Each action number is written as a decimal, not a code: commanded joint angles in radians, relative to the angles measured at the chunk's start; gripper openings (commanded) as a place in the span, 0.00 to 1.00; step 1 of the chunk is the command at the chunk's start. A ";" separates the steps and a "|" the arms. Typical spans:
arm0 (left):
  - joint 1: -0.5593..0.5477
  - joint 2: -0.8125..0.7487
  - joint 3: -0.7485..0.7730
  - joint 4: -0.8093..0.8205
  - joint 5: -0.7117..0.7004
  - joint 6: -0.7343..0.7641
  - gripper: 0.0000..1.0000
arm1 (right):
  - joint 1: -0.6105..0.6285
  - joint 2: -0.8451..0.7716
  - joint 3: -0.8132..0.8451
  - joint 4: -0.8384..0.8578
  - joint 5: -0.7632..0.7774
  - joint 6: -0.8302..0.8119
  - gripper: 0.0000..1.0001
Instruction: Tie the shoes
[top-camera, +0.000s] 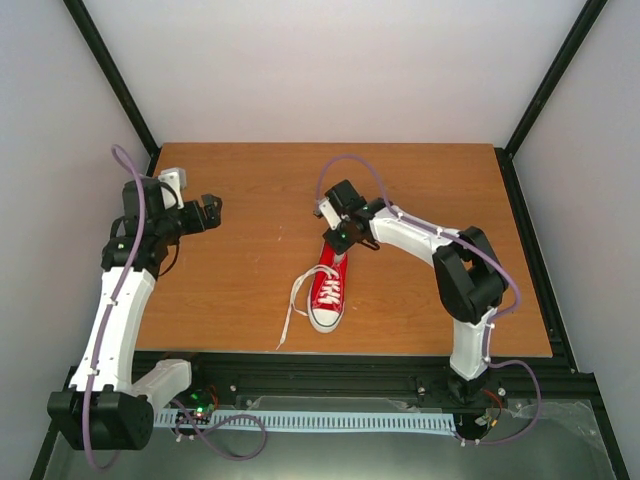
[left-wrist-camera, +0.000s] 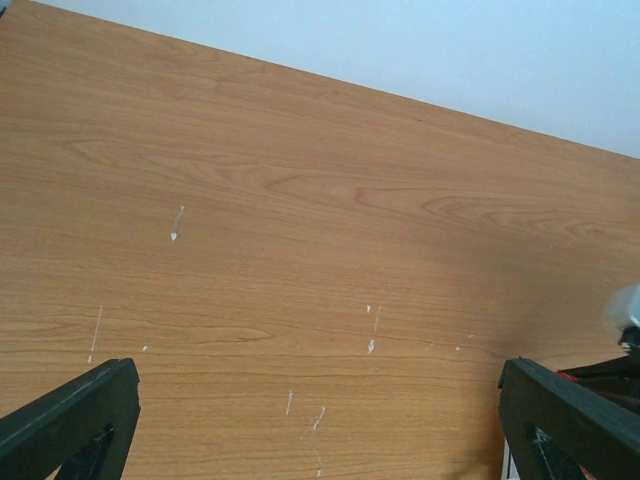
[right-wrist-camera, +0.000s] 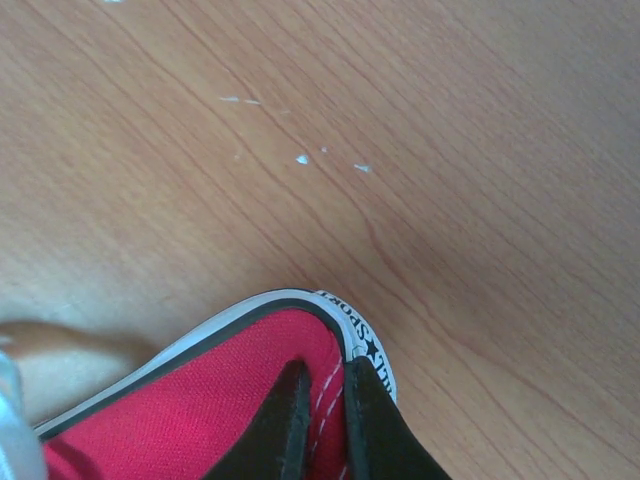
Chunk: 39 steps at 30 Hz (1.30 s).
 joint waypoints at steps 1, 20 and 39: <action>-0.011 0.007 0.006 0.029 0.034 0.014 1.00 | -0.001 0.032 0.030 0.056 0.051 -0.018 0.17; -0.312 -0.057 -0.373 0.176 0.045 -0.301 0.92 | 0.082 -0.414 -0.288 0.204 -0.124 0.289 0.94; -0.338 -0.086 -0.485 0.189 -0.060 -0.342 0.99 | 0.489 -0.142 -0.285 0.147 0.149 0.417 0.46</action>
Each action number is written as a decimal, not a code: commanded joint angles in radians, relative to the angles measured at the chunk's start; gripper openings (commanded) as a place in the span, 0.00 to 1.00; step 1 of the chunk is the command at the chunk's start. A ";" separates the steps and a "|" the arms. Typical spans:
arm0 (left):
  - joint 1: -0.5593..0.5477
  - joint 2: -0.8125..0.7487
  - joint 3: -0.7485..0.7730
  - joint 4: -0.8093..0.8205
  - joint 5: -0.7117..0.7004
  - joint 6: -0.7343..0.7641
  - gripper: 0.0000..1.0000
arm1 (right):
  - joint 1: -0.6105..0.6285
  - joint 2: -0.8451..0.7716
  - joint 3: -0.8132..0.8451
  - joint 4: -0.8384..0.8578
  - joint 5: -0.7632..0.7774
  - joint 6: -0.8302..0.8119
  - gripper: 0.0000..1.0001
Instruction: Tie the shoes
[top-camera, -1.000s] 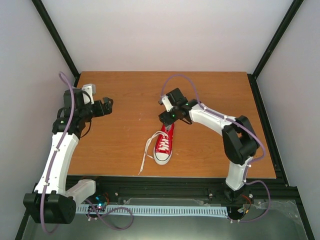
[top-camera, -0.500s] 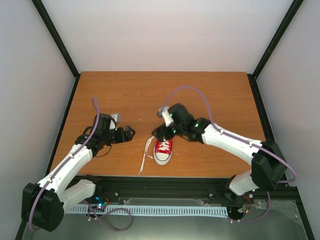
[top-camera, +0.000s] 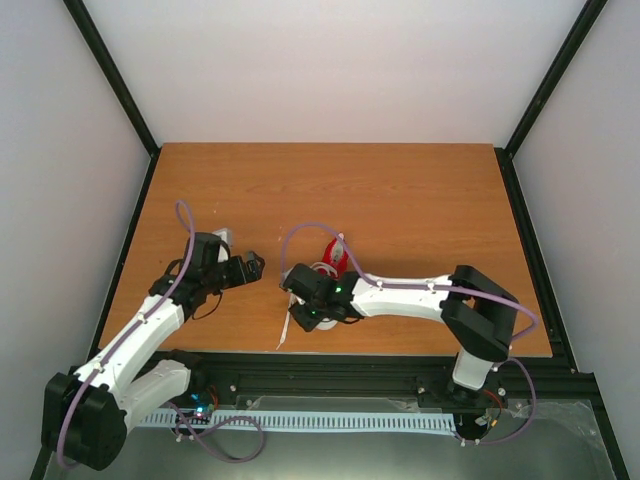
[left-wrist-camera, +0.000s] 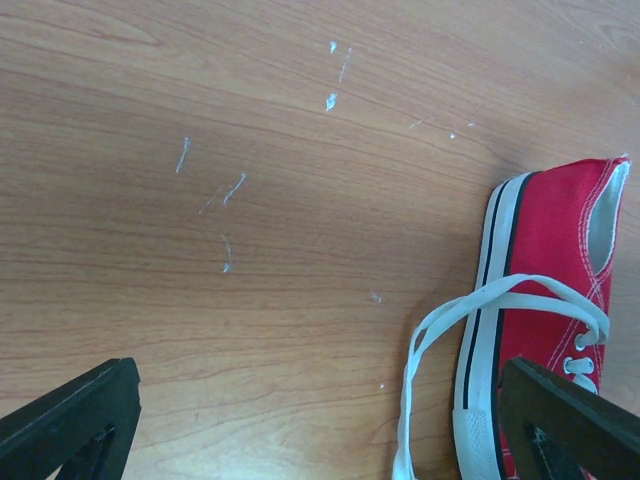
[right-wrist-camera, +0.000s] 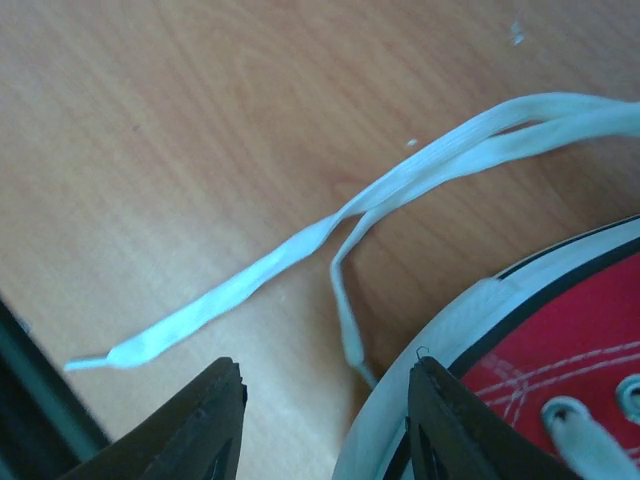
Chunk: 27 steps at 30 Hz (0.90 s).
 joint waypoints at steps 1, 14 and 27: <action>-0.006 -0.002 0.003 -0.008 -0.012 -0.002 0.99 | 0.006 0.059 0.078 -0.027 0.089 -0.014 0.46; -0.006 0.006 -0.005 -0.020 -0.013 0.010 0.99 | 0.006 0.196 0.168 -0.056 0.072 -0.032 0.37; -0.006 0.001 -0.031 -0.006 0.067 0.041 0.99 | 0.006 0.254 0.197 -0.082 0.084 -0.028 0.31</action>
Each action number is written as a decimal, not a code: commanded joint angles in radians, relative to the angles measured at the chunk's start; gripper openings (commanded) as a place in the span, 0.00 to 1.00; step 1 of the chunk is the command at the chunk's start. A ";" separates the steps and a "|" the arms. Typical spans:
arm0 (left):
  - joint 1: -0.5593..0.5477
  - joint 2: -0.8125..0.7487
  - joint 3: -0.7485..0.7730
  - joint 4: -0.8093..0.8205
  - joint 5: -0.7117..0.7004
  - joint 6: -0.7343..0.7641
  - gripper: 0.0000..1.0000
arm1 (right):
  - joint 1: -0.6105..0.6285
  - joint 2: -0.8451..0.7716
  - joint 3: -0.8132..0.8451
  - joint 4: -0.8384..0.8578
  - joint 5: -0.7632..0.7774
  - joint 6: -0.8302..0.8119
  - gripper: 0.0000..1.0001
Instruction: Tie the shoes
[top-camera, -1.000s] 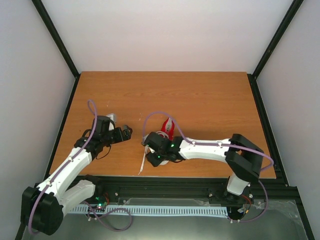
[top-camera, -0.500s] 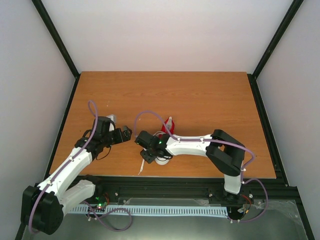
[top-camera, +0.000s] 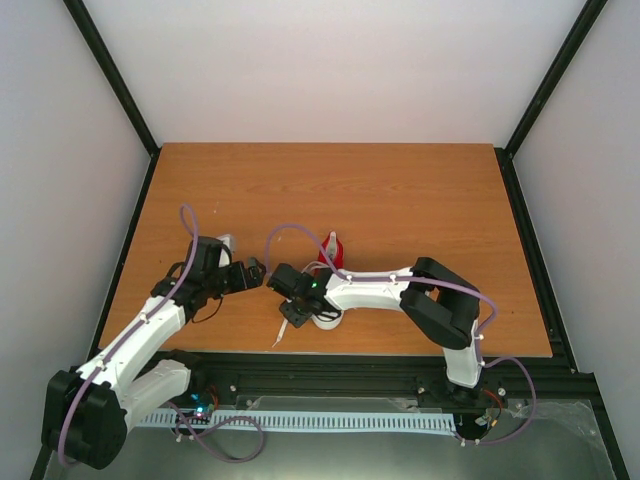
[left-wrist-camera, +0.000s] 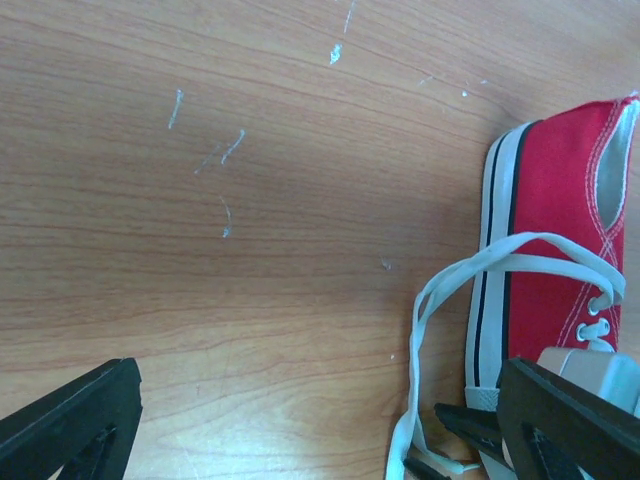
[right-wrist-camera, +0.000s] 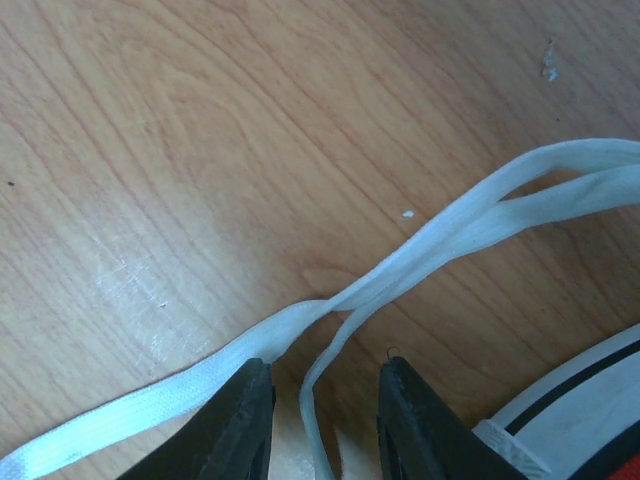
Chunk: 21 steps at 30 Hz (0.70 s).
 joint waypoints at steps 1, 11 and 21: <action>-0.006 -0.005 0.000 0.003 0.043 0.025 0.99 | 0.006 0.024 0.023 -0.033 -0.002 0.006 0.31; -0.006 -0.011 -0.002 0.002 0.069 0.026 0.98 | 0.005 -0.087 0.018 -0.060 -0.071 -0.011 0.40; -0.006 -0.018 -0.007 -0.003 0.072 0.026 0.98 | 0.005 -0.016 0.025 -0.071 -0.040 -0.021 0.27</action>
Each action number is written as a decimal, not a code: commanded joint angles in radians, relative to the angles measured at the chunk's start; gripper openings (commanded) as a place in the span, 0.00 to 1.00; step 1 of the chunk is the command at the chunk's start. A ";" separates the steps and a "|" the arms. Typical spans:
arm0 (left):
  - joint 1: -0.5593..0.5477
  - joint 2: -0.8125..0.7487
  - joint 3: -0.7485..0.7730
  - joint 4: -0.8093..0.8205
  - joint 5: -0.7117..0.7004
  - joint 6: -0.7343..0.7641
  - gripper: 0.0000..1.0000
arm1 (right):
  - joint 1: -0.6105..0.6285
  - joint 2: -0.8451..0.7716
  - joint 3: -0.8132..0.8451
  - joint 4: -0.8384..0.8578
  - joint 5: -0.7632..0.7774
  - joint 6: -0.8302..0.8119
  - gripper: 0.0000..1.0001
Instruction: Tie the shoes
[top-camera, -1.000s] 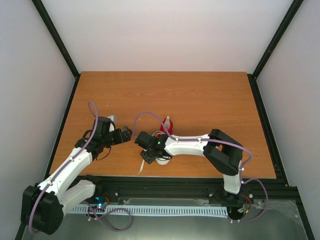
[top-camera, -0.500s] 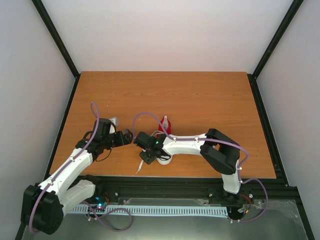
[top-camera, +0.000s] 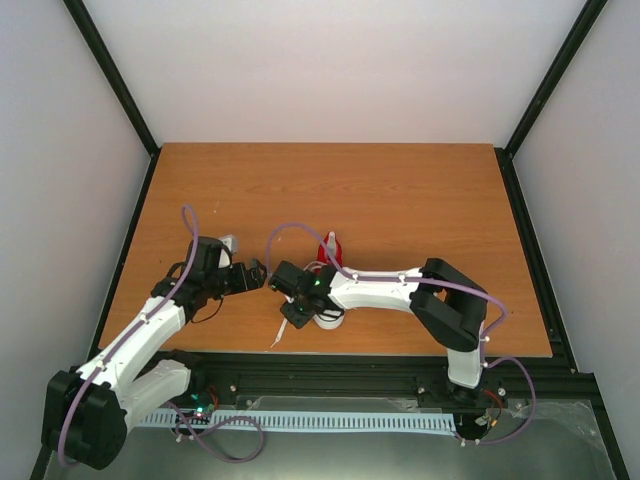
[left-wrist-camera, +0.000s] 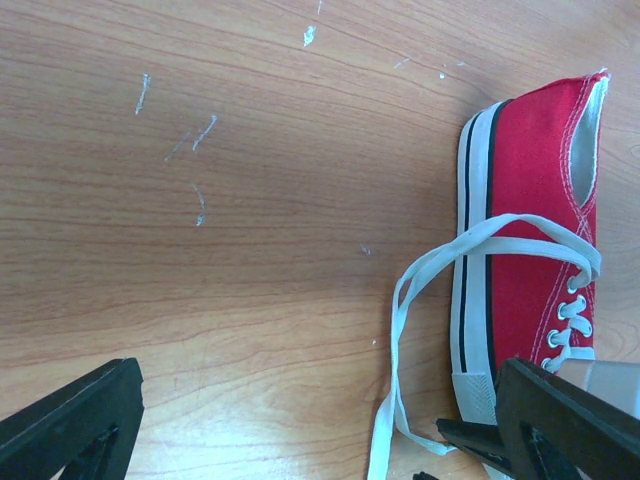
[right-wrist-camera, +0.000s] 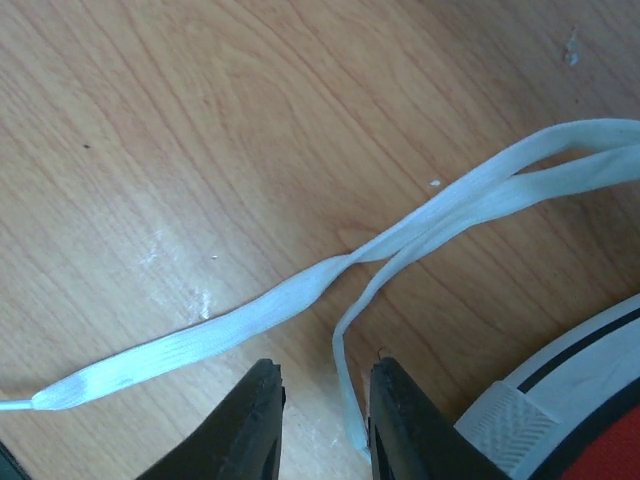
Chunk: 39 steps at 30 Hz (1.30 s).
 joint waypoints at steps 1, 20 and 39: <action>-0.006 -0.020 -0.002 -0.003 0.019 0.013 0.98 | 0.006 0.041 0.021 -0.012 0.023 -0.006 0.26; -0.049 0.055 -0.029 0.095 0.095 -0.028 0.90 | -0.060 -0.204 -0.024 0.000 -0.016 -0.002 0.03; -0.422 0.439 0.145 -0.015 -0.203 -0.033 0.55 | -0.518 -0.574 -0.447 -0.052 0.020 0.152 0.03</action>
